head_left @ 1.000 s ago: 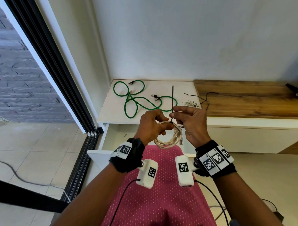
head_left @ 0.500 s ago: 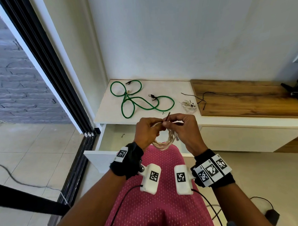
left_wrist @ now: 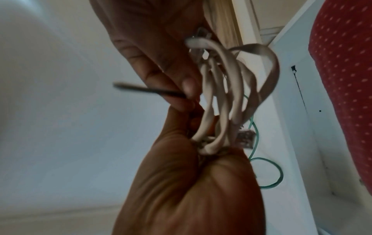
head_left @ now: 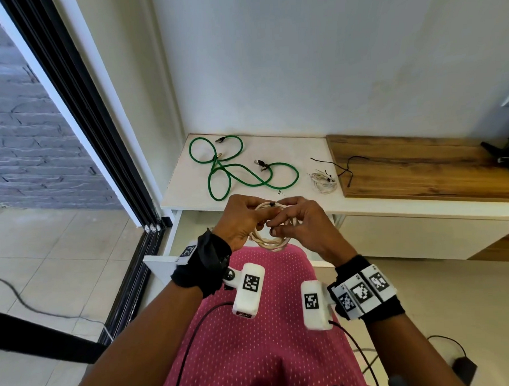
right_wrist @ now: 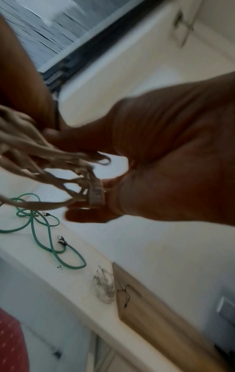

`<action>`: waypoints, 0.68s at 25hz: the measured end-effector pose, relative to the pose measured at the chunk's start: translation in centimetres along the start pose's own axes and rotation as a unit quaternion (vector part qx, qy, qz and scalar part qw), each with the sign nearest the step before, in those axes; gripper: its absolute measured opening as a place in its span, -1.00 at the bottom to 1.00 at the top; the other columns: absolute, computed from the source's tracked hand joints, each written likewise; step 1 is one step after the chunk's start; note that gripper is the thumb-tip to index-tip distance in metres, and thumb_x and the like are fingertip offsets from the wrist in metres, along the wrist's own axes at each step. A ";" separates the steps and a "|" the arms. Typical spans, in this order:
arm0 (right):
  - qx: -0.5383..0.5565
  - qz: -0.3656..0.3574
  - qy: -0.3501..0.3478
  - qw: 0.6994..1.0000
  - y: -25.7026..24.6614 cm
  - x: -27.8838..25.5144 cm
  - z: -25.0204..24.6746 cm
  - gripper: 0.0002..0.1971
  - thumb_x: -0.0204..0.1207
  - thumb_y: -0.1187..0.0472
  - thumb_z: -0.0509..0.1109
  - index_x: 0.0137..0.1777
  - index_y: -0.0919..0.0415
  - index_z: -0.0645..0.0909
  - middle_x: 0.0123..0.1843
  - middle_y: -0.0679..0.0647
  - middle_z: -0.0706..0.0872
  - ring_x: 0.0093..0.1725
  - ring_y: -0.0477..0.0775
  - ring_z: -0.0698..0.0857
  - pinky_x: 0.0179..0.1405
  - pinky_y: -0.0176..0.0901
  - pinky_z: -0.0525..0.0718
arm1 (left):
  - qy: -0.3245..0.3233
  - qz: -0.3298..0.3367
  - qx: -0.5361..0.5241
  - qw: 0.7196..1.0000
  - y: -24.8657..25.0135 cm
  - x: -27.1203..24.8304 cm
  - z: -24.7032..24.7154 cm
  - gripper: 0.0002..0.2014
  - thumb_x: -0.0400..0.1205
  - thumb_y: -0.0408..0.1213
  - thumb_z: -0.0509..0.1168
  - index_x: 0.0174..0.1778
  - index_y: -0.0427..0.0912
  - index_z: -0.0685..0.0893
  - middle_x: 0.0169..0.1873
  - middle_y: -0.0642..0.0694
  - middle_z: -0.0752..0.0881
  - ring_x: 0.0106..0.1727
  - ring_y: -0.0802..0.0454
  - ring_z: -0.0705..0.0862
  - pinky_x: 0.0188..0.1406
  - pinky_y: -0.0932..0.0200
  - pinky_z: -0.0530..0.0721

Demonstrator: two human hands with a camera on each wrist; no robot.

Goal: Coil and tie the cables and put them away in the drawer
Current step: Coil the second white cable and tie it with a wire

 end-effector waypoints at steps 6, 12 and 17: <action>0.426 0.157 0.002 0.891 3.7 -0.4 -0.5 -0.74 0.66 0.20 0.25 0.18 0.37 0.60 -0.09 0.39 0.75 -0.20 0.29 0.79 -0.13 0.16 0.79 | -0.012 0.180 0.186 0.966 3.9 -0.6 0.6 -0.81 0.49 -0.37 0.50 0.00 -0.30 0.80 -0.24 -0.08 0.80 -0.32 0.27 0.71 -0.24 0.40 0.62; 0.541 0.255 -0.011 0.801 4.2 -1.2 1.8 -0.75 0.53 0.30 0.29 -0.07 0.50 0.72 -0.23 0.36 0.78 -0.35 0.19 0.79 -0.28 -0.04 0.81 | -0.017 0.298 0.227 0.927 5.1 -2.1 2.2 -0.81 0.46 -0.36 0.48 -0.01 -0.23 0.82 -0.05 0.07 0.71 -0.02 0.25 0.68 0.02 0.25 0.64; 0.545 0.248 0.098 0.795 5.5 -0.6 0.6 -0.58 0.27 0.46 0.47 0.17 0.46 0.61 -0.22 0.32 0.79 -0.40 0.14 0.78 -0.47 -0.12 0.74 | -0.020 0.266 0.177 0.947 3.8 -2.0 2.2 -0.76 0.40 -0.38 0.55 -0.02 -0.17 0.83 -0.10 0.00 0.66 -0.04 0.12 0.68 -0.01 0.16 0.69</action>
Point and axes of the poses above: each hand's wrist, its own x-axis towards the middle knuckle, its own z-axis out of the palm, y = z × x, the point moved 9 cm from there along x, towards the middle knuckle
